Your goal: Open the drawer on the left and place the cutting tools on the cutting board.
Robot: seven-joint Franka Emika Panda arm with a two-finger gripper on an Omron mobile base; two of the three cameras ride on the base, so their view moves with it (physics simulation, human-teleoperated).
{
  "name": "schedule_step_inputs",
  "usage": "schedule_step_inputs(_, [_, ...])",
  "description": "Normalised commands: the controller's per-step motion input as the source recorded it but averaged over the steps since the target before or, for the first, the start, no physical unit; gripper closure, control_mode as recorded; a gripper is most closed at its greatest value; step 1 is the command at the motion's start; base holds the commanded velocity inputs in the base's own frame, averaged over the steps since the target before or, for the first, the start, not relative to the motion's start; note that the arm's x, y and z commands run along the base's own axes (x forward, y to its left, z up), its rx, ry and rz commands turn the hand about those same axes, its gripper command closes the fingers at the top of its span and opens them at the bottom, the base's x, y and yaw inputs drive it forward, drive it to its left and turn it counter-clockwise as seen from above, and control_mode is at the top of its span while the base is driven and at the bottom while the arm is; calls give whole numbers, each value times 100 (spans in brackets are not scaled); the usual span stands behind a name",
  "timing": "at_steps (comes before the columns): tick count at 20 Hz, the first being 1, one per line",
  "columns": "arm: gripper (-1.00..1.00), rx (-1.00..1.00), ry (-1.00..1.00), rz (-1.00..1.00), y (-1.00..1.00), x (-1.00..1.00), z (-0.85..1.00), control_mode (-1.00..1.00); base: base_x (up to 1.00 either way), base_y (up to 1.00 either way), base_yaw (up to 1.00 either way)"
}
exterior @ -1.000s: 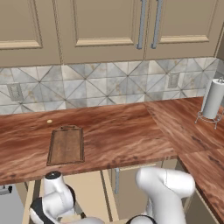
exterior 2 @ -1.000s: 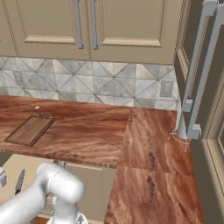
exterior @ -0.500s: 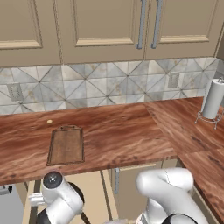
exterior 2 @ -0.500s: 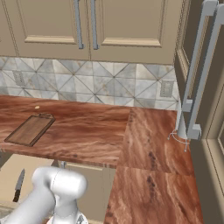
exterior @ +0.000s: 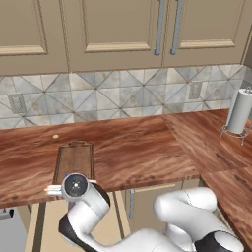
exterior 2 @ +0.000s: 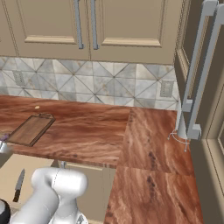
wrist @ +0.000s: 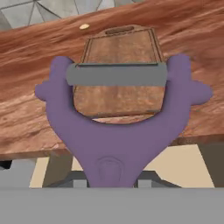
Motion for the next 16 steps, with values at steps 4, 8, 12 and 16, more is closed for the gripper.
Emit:
schedule_step_inputs(4, [100, 7, -4, -4, -22, 100, 85, -100, 0, 0, 0])
schedule_step_inputs(8, [100, 22, 26, 2, -21, 100, 4, -100, 0, 0, 0])
schedule_step_inputs(12, [100, 29, 40, 5, -35, 100, 1, -100, 0, 0, 0])
schedule_step_inputs(16, [100, 6, 13, 0, -5, 29, 0, -100, 0, 0, 0])
